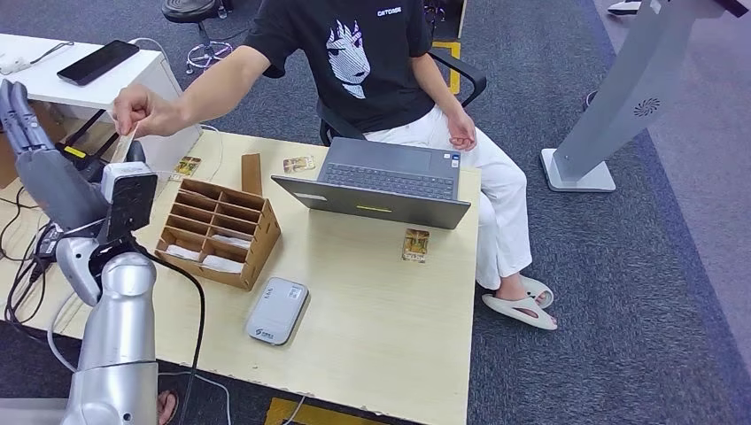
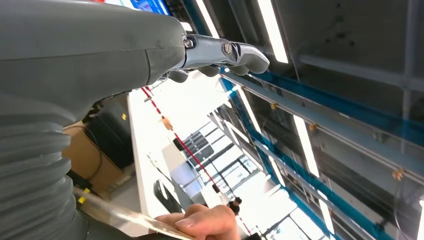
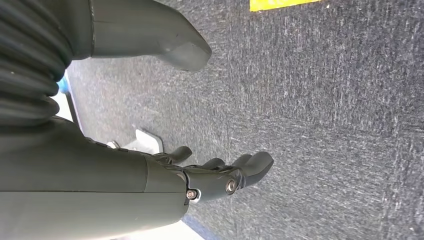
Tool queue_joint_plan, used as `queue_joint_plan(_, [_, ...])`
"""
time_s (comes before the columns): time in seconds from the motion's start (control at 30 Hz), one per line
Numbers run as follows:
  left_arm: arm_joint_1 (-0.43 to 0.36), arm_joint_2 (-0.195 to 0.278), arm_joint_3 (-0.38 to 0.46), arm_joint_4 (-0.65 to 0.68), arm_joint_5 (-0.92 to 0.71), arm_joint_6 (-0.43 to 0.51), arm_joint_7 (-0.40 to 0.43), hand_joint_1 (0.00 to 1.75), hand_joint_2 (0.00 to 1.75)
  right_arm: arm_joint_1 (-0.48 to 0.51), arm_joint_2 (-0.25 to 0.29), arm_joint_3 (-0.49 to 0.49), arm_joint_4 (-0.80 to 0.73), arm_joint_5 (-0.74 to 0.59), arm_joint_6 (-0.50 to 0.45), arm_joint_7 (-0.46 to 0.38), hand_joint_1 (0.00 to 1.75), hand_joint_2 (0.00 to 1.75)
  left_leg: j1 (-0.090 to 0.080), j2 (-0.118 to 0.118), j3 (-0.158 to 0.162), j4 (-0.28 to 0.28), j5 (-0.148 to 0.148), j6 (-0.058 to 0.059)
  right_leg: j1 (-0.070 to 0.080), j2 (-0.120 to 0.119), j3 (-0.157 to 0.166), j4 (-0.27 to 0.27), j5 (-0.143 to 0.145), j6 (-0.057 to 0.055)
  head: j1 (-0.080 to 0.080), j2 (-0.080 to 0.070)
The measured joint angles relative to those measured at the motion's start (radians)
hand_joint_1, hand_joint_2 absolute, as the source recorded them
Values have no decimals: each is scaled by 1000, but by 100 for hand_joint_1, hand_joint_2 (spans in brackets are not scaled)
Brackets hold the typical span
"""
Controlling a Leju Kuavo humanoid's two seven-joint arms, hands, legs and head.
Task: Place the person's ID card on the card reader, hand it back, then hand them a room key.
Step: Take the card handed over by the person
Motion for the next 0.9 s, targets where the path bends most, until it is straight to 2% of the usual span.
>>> queue_joint_plan(0.1, [-50,-6,-44,59,-48,0,27,4,175,0,-3,8,0,19,14,6,0,175,0,0,0,0,0,0,0,0,0,0,0,0,0,0])
queue_joint_plan(0.23, [-111,-15,-110,136,-116,-8,65,175,175,-1,-6,23,0,50,38,11,0,175,0,0,0,0,0,0,0,0,0,0,0,1,0,0])
queue_joint_plan(0.47, [-170,-22,-201,221,-198,-29,110,175,175,-3,-7,35,0,91,70,20,0,175,0,0,-1,0,0,0,0,0,0,0,0,1,0,0])
queue_joint_plan(0.9, [-183,-21,-228,269,-193,-30,116,175,175,-3,-8,50,0,108,75,20,0,175,0,0,-1,0,0,0,0,0,0,0,0,1,0,0])
